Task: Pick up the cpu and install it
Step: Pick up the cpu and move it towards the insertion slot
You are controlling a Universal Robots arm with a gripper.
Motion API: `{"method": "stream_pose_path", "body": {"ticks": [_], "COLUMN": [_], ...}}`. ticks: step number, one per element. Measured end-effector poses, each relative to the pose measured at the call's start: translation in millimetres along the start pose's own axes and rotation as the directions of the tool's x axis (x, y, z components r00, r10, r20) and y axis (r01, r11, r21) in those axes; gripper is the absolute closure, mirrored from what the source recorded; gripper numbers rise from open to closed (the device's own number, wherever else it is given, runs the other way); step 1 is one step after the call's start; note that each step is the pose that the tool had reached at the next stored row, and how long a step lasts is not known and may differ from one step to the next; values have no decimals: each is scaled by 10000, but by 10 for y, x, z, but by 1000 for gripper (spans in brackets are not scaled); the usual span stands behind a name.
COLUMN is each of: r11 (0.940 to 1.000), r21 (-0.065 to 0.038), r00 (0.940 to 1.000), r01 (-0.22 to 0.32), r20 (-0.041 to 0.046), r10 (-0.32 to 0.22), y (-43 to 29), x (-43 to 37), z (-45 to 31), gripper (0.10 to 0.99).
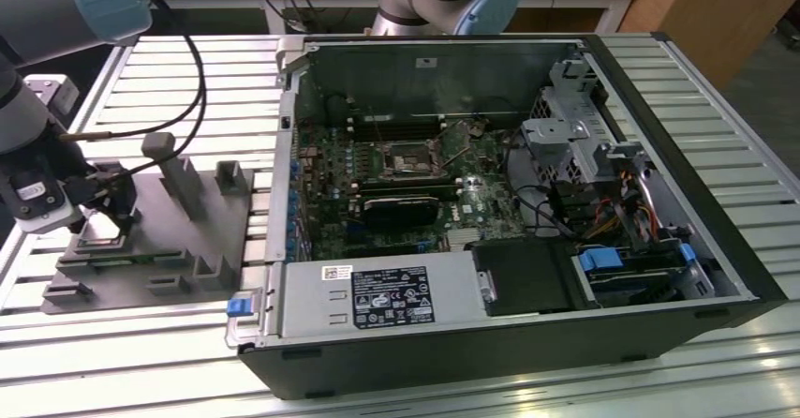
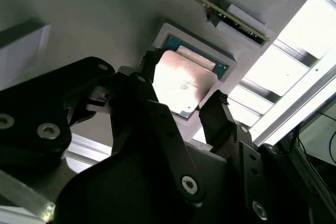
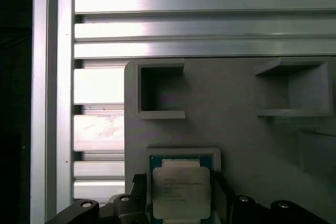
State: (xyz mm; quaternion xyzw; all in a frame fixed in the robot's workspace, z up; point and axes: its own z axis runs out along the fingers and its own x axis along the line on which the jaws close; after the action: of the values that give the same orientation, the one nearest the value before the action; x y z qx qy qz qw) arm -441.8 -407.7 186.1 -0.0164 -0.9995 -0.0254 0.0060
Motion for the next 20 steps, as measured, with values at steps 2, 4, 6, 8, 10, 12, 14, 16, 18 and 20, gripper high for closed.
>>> {"method": "stream_pose_path", "body": {"ticks": [2,4,6,8,10,12,14,16,18,20], "r11": [10000,10000,10000,10000,10000,10000,10000,10000,10000,10000], "r21": [-1,0,2,3,1,0,-3,-1,-1,0], "r00": [10000,10000,10000,10000,10000,10000,10000,10000,10000,10000], "r01": [2,2,1,2,2,2,1,1,2,2], "r20": [2,1,-2,-3,-1,1,5,1,1,0], "r10": [-2,-2,-1,-2,-2,-2,-1,-1,-2,-2], "y": [0,0,-1,-1,-1,-1,0,1,3,5], "x": [1,3,3,3,3,3,2,3,4,4], "z": [2,5,9,10,12,13,4,-26,-64,-100], "gripper": [471,471,490,553,553,553,553,553,553,553]}}
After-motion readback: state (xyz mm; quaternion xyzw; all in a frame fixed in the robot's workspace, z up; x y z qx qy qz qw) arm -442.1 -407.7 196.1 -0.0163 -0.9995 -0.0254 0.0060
